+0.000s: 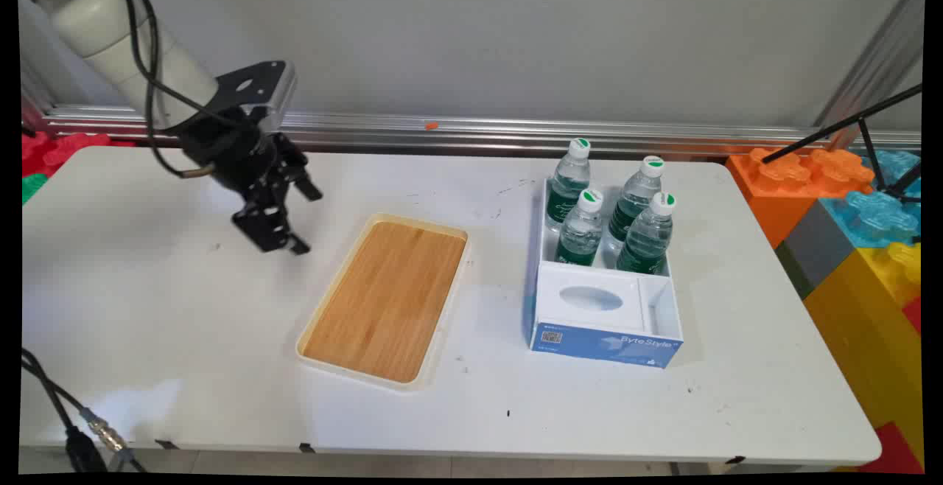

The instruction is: Pick up the green bottle from the white box

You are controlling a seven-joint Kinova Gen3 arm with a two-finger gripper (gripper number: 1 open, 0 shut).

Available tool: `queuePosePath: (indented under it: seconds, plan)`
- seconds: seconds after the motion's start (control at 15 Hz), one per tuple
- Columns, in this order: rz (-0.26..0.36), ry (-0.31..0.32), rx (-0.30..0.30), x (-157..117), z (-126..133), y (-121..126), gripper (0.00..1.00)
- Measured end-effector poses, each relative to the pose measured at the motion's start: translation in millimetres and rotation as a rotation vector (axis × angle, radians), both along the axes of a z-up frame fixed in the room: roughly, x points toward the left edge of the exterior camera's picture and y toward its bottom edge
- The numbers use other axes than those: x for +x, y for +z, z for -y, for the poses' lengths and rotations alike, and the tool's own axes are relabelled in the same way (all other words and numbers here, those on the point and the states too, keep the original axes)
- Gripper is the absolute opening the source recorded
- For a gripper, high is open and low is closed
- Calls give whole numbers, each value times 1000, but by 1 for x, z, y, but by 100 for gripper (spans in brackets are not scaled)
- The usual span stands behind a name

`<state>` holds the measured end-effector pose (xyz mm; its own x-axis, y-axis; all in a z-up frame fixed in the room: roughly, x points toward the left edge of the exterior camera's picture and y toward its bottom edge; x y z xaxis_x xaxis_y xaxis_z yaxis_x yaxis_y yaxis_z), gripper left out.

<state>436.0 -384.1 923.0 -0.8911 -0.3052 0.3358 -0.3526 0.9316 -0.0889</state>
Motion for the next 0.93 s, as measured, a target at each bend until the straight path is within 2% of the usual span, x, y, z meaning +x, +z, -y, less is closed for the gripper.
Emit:
queuePosePath:
  seconds: [0.4, 0.6, 0.93]
  plan:
    - [-157, 21, -124, 4, 49, -14, 100]
    - [-251, 22, -134, 1, 82, -26, 100]
    - [-420, 16, -106, -22, 141, -51, 100]
